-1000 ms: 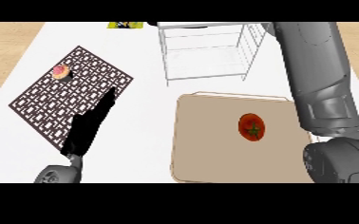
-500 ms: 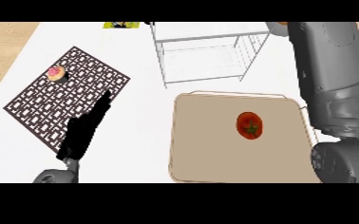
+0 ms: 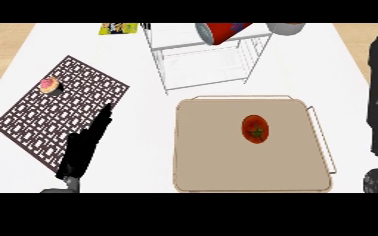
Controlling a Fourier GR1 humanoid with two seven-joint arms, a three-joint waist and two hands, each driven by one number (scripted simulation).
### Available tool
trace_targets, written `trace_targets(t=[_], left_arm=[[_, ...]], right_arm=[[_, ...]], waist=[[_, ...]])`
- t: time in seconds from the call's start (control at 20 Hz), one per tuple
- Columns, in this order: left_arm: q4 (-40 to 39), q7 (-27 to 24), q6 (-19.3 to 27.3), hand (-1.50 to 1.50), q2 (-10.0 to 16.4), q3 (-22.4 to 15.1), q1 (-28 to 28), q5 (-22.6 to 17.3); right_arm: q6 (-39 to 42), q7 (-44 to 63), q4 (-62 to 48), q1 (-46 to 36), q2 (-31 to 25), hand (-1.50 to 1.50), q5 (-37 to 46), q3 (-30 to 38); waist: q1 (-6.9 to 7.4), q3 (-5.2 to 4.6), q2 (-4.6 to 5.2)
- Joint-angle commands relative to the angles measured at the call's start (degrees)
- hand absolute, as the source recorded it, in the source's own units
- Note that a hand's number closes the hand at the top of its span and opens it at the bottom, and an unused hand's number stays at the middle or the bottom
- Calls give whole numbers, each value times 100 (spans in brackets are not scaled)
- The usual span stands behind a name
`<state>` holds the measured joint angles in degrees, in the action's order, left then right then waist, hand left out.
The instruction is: Pick the can from the tray and place it in the tiered shelf
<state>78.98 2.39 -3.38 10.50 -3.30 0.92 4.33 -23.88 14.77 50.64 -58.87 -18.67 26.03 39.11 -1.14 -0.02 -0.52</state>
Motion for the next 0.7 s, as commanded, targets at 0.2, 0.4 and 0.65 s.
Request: trace_targets(t=[0.2, 0.4, 0.65], left_arm=[[-17, -107, -119, 0, 58, 133, 44, -52], [-184, 77, -254, 0, 187, 304, -331, -110], [-278, -142, -83, 0, -122, 99, -192, 153]], right_arm=[[1485, 122, 1797, 1718, -533, -150, -851, 3], [2145, 8, 2085, 2233, -885, -150, -1404, 133], [2129, 519, 2911, 2920, -724, -150, -1539, -205]], waist=[[27, 1, 20], [53, 2, 39], [82, 0, 43]])
